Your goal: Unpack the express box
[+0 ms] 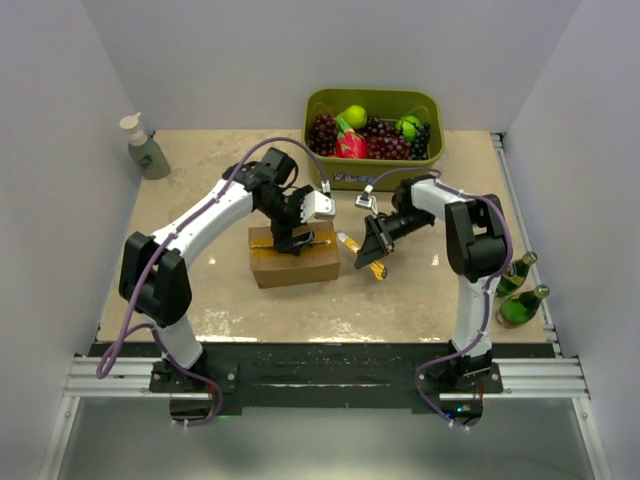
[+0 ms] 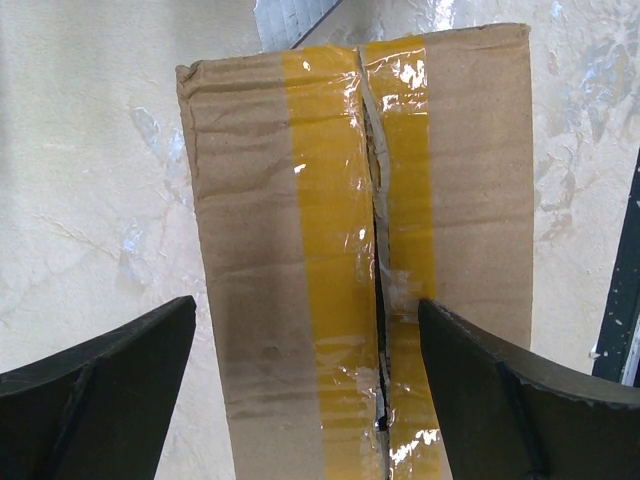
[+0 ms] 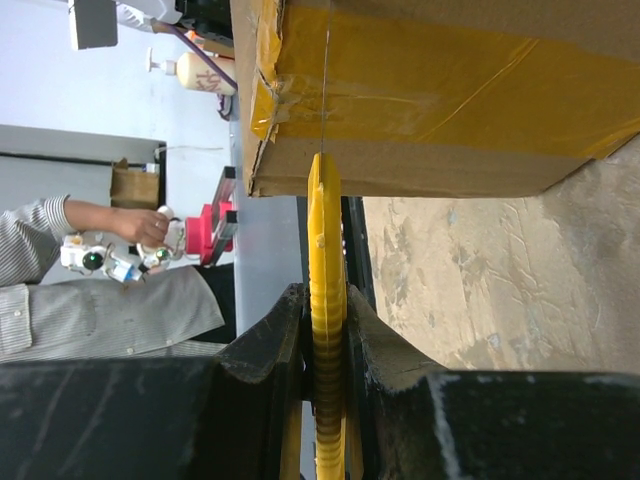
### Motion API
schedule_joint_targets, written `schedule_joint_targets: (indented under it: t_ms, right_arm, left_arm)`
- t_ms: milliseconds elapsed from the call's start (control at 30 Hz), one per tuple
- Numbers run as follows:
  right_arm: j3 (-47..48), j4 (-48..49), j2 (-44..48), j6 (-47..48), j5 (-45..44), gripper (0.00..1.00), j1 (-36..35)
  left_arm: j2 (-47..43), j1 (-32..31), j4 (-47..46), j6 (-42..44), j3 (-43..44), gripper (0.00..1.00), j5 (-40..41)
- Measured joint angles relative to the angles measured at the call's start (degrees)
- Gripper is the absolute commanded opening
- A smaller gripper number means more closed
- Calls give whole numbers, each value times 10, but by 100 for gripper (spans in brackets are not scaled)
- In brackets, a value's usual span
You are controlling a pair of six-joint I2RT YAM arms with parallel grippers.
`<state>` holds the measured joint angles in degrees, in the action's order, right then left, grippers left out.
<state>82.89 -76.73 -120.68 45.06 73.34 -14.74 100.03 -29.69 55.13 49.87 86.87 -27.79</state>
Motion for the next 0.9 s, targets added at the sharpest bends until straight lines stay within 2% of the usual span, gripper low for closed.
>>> schedule_joint_targets:
  t_ms: [233, 367, 900]
  right_arm:
    - [-33, 10, 39, 0, -12, 0, 0]
    - [-49, 7, 64, 0, -31, 0, -3]
    - [-101, 23, 75, 3, -16, 0, -10]
  left_arm:
    - [4, -2, 0, -9, -1, 96, 5]
    - [13, -7, -37, -4, -7, 96, 52]
    - [36, -20, -85, -24, 13, 80, 151]
